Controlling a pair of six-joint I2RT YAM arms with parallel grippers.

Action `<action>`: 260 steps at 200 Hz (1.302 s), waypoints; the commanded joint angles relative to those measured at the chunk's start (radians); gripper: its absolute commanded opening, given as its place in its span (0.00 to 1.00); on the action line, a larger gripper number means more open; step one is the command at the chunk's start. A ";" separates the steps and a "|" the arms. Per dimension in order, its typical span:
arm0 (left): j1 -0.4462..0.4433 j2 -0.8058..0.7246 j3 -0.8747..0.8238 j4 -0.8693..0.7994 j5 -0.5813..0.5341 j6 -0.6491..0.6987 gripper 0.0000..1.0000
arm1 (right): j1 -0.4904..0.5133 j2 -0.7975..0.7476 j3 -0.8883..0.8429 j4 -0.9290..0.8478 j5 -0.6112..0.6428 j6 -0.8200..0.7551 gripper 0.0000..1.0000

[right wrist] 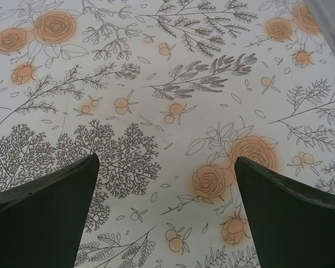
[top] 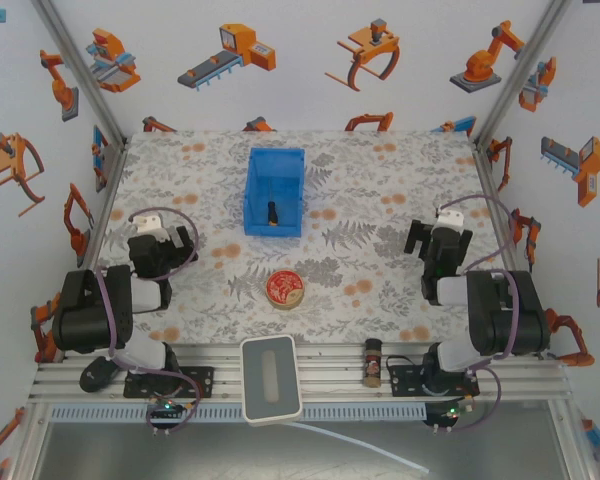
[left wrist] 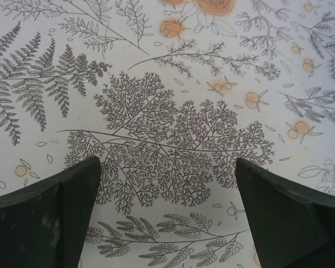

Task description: Put the screwdriver in the bin

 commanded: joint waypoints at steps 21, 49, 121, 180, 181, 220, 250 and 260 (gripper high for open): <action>0.003 -0.005 0.057 0.000 0.038 0.016 0.97 | -0.016 0.027 0.042 0.019 -0.038 -0.010 0.99; -0.035 -0.001 0.107 -0.087 -0.015 0.047 0.97 | -0.016 0.025 0.039 0.021 -0.036 -0.010 0.99; -0.083 0.003 0.131 -0.128 -0.089 0.084 0.97 | -0.017 0.025 0.039 0.020 -0.036 -0.010 0.99; -0.083 0.003 0.130 -0.128 -0.088 0.084 0.97 | -0.017 0.025 0.039 0.021 -0.037 -0.011 0.99; -0.083 0.003 0.130 -0.127 -0.089 0.085 0.97 | -0.017 0.025 0.039 0.021 -0.037 -0.011 0.99; -0.083 0.004 0.130 -0.127 -0.090 0.084 0.97 | -0.017 0.025 0.039 0.021 -0.037 -0.011 0.99; -0.083 0.003 0.129 -0.128 -0.090 0.084 0.97 | -0.016 0.025 0.040 0.021 -0.037 -0.009 0.99; -0.083 0.004 0.130 -0.128 -0.090 0.084 0.97 | -0.016 0.025 0.041 0.021 -0.039 -0.010 0.99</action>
